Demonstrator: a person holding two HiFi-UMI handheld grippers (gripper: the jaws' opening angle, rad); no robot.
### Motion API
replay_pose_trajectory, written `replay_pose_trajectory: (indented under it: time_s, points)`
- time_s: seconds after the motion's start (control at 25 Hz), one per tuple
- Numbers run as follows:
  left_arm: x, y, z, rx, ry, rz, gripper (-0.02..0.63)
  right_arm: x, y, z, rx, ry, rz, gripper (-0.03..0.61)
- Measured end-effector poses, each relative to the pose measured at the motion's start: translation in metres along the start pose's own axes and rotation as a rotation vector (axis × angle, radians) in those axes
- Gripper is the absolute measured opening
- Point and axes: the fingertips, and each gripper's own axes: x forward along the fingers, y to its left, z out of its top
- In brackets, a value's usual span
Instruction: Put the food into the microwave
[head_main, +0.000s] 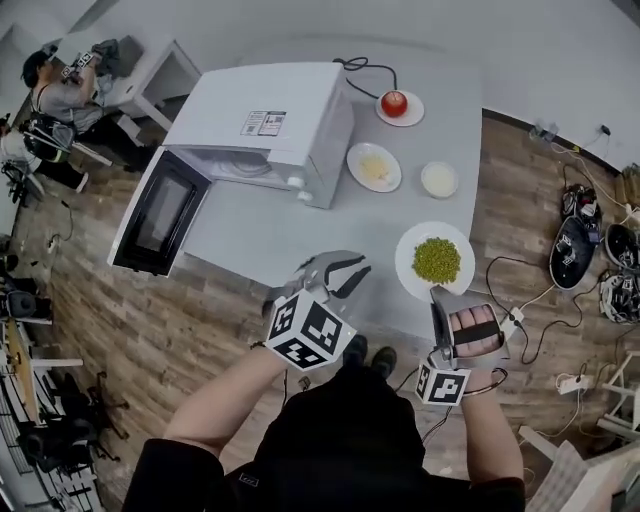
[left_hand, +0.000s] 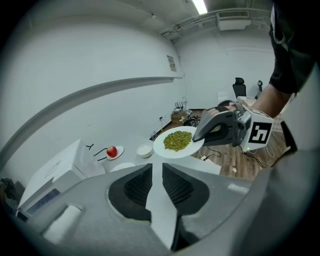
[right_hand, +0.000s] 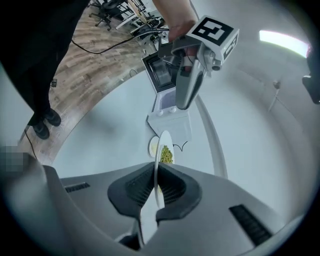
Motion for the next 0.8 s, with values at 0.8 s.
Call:
replay_pose_trajectory:
  time_s: [0.8]
  points:
    - [-0.122,0.016,-0.024,-0.040,-0.002,0.250,0.051,-0.035,-0.085,0.070,-0.011,-0.158,-0.076,0.023]
